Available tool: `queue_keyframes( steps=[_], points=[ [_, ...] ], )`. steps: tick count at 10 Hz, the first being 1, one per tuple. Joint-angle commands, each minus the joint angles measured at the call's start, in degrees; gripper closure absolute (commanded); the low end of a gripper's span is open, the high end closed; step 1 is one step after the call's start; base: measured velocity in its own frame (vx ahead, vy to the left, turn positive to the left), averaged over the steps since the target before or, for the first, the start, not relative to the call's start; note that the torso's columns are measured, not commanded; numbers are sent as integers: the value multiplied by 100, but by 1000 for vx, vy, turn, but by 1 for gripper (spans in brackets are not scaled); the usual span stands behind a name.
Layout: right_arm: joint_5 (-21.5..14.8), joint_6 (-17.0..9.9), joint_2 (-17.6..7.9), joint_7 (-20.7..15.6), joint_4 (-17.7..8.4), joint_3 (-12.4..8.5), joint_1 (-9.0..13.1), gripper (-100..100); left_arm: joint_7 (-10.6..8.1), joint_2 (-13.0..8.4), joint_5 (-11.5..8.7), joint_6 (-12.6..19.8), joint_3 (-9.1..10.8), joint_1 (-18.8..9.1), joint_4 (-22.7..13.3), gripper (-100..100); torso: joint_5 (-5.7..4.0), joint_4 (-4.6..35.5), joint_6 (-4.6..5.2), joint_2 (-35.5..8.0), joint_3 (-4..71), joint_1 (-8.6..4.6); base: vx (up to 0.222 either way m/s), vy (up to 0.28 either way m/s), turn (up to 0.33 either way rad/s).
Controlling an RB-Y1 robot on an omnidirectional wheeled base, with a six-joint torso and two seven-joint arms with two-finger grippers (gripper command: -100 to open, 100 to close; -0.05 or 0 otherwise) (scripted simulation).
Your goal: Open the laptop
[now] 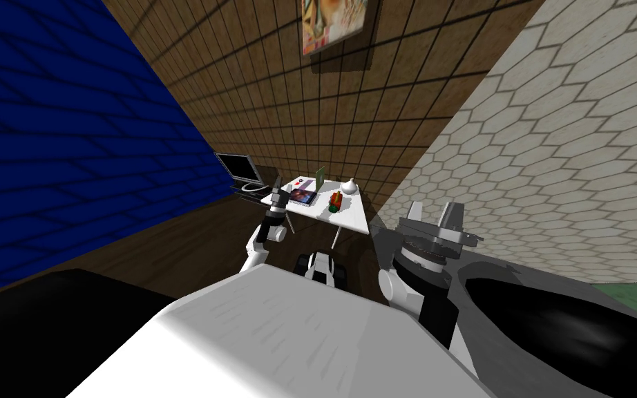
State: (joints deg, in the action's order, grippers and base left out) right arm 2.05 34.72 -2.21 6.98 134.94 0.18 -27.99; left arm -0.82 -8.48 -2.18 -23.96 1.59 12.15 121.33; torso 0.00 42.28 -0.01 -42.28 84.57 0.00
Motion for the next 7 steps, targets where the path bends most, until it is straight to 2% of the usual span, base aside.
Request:
queue_keyframes(
  steps=[1, 7],
  points=[
    [0, 0, 0, 0, 0, 0, 0, 0, 13, -64, 65, 69, 37, -350, -406, -100, 0, 0, 2, 0, 0, 2, -26, 25, -16],
    [0, 0, 0, 0, 0, 0, 0, 0, 72, -198, 266, 326, 103, -1240, -1344, -100, 0, 0, 2, -1, 0, 3, -31, 29, -22]
  ],
)
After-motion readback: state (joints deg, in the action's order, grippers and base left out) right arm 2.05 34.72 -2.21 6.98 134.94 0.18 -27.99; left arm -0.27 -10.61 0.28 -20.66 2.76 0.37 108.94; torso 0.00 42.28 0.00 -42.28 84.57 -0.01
